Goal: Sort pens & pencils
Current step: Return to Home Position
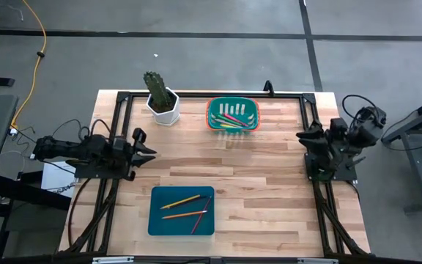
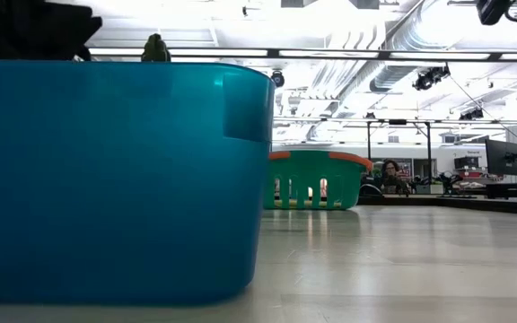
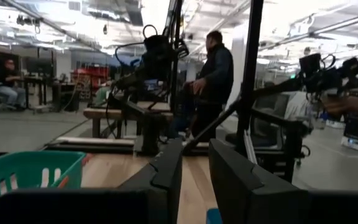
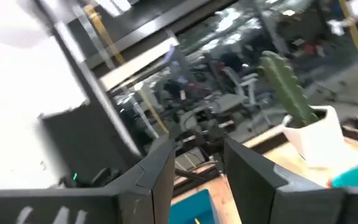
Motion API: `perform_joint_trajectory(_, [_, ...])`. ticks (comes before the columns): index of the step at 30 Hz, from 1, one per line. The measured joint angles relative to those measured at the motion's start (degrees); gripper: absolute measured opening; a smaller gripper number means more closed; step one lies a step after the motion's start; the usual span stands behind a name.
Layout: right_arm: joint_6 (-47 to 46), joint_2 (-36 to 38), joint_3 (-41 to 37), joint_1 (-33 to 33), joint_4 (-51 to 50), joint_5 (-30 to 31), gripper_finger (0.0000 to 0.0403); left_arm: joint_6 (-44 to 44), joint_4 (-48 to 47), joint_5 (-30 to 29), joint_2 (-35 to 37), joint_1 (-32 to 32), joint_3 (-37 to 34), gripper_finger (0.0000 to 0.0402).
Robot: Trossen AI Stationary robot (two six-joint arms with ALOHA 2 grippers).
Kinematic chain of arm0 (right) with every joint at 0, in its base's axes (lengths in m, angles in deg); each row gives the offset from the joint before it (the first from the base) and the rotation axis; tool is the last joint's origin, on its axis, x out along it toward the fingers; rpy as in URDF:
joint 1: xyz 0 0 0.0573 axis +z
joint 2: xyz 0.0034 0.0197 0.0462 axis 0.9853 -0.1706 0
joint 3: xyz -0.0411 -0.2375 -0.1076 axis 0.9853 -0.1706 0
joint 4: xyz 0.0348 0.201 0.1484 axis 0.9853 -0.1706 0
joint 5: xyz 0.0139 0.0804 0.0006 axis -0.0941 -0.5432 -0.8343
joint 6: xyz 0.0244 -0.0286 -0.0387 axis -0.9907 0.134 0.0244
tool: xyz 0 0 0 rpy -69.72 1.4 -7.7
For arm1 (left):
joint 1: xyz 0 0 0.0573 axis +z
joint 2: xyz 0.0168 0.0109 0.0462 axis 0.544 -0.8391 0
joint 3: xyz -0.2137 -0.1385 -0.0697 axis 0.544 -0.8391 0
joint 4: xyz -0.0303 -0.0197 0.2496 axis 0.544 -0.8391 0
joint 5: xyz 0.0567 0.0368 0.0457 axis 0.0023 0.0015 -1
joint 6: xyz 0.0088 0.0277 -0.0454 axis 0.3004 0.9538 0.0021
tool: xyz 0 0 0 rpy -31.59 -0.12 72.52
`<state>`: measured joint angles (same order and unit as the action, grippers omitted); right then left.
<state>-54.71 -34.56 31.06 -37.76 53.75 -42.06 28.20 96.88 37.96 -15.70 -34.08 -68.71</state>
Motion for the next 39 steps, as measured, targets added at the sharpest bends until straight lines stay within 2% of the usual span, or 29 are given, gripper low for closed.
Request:
perform_joint_trajectory(7, [9.0, 7.6, -9.2, 0.0, 9.0, -7.0, 0.0131, 0.0, -1.2, -0.6, 0.0, 0.0, 0.0, 0.0067])
perform_joint_trajectory(10, [12.7, 10.1, -15.7, -0.1, 20.1, -10.3, 0.0131, 0.0, -1.2, -1.0, 0.0, 0.0, 0.0, 0.0067])
perform_joint_trajectory(13, [19.5, 10.2, -18.8, 0.0, 31.3, -23.0, 0.0131, -0.1, -1.3, -1.1, 0.0, 0.0, 0.0, 0.0067])
perform_joint_trajectory(14, [21.0, 10.3, -19.4, 0.0, 33.3, -25.1, 0.0131, -0.1, -1.6, -1.1, 0.0, 0.0, 0.0, 0.0067])
perform_joint_trajectory(18, [21.7, 10.1, -21.2, 0.0, 32.5, -25.5, 0.0131, 0.0, -2.3, -1.1, 0.0, 0.0, 0.0, 0.0067])
perform_joint_trajectory(23, [21.4, 10.2, -25.1, 0.0, 36.8, -30.7, 0.0131, 0.0, -3.6, -1.0, 0.0, 0.0, 0.1, 0.0067])
perform_joint_trajectory(29, [20.0, 10.2, -28.6, 0.0, 37.8, -32.2, 0.0131, 0.0, -4.9, -1.0, 0.0, 0.0, 0.1, 0.0067])
perform_joint_trajectory(39, [19.1, 10.2, -28.7, 0.0, 29.6, -32.3, 0.0131, 0.0, -9.0, -1.0, 0.0, 0.0, 0.1, 0.0067])
